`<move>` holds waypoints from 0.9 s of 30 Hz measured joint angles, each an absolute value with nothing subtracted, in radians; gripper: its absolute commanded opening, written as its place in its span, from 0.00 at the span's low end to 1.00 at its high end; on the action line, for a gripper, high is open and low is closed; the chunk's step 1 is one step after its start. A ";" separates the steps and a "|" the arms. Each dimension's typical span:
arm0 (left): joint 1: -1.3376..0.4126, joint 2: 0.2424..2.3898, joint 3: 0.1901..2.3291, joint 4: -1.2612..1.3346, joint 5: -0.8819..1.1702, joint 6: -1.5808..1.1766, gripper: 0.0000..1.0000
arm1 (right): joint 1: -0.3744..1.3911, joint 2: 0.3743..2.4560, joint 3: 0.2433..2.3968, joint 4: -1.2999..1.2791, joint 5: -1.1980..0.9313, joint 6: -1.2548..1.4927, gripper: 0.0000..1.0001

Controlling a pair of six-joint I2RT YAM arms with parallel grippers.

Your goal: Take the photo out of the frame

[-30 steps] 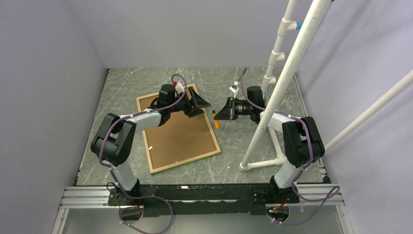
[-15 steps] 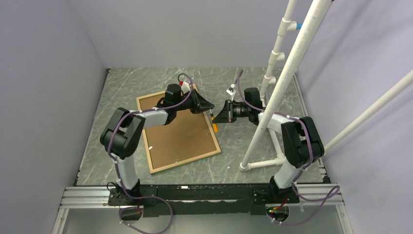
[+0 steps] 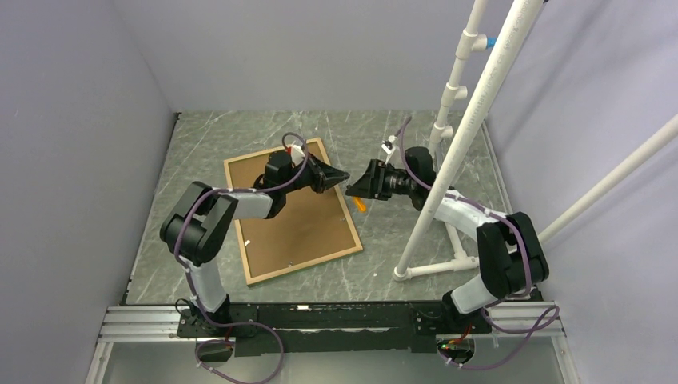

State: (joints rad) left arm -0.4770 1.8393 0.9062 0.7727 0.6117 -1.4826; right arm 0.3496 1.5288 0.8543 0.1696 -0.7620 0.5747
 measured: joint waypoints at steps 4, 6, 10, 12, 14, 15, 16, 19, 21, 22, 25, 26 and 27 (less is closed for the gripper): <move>-0.483 1.788 0.833 0.822 0.521 -1.566 0.00 | 0.350 1.485 0.770 0.255 -0.682 0.682 0.67; -0.485 1.764 0.802 0.823 0.479 -1.596 0.00 | 0.354 1.467 0.727 0.325 -0.651 0.733 0.67; -0.490 1.708 0.759 0.807 0.392 -1.629 0.00 | 0.355 1.448 0.667 0.422 -0.628 0.796 0.66; -0.493 1.692 0.750 0.804 0.362 -1.646 0.00 | 0.355 1.446 0.667 0.440 -0.629 0.801 0.66; -0.495 1.687 0.749 0.804 0.347 -1.659 0.00 | 0.354 1.446 0.667 0.458 -0.635 0.802 0.61; -0.495 1.687 0.749 0.805 0.344 -1.666 0.00 | 0.354 1.446 0.667 0.465 -0.639 0.802 0.57; -0.494 1.687 0.749 0.807 0.342 -1.672 0.00 | 0.354 1.446 0.667 0.473 -0.644 0.803 0.54; -0.495 1.687 0.749 0.809 0.341 -1.687 0.00 | 0.353 1.446 0.667 0.503 -0.668 0.805 0.47; -0.494 1.687 0.749 0.811 0.342 -1.693 0.00 | 0.353 1.446 0.667 0.517 -0.682 0.805 0.44; -0.494 1.687 0.749 0.812 0.342 -1.696 0.00 | 0.353 1.446 0.667 0.525 -0.687 0.804 0.44; -0.494 1.687 0.743 0.823 0.343 -1.700 0.00 | 0.353 1.446 0.667 0.537 -0.698 0.802 0.44; -0.494 1.687 0.740 0.825 0.343 -1.700 0.00 | 0.353 1.446 0.667 0.539 -0.702 0.801 0.44; -0.494 1.687 0.739 0.826 0.343 -1.700 0.00 | 0.353 1.446 0.667 0.540 -0.706 0.800 0.43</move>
State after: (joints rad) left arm -0.4942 1.6875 0.7387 0.8257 0.3428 -1.6997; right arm 0.3531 1.4464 0.6674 0.5400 -0.7055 0.8001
